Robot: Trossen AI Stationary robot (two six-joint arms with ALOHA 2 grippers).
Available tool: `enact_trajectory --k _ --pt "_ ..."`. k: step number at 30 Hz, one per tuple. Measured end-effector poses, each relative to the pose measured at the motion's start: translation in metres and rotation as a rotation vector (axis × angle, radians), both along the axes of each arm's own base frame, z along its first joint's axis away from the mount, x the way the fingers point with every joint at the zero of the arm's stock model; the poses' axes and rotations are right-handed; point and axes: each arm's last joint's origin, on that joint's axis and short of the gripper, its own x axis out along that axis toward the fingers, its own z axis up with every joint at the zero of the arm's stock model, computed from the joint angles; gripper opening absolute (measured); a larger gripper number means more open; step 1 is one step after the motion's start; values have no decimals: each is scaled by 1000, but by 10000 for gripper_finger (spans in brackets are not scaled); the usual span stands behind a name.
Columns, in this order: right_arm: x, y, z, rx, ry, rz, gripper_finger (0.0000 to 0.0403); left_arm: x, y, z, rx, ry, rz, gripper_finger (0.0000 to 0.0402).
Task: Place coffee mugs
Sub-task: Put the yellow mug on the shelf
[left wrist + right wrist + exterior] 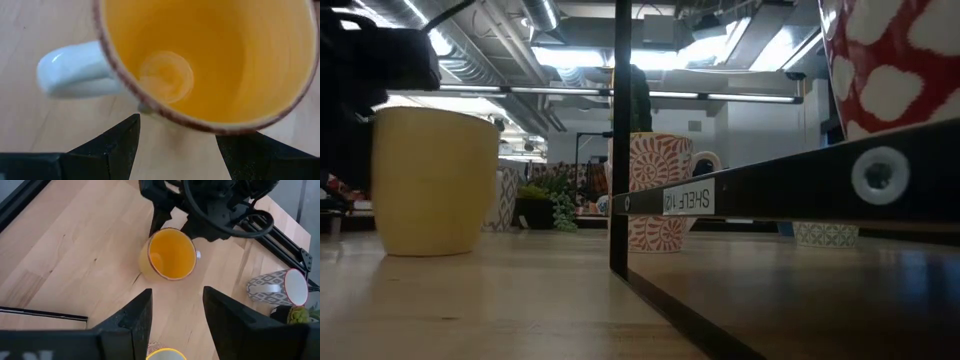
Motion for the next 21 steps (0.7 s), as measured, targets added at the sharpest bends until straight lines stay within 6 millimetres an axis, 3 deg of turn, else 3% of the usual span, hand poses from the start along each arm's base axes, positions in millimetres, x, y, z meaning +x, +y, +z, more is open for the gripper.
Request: enact_trajectory --k 7,21 --pt "4 1 -8 -20 8 7 161 15 8 -8 61 -27 47 247" --pt "24 -5 -53 -96 132 66 161 40 30 -3 139 -130 -13 247"
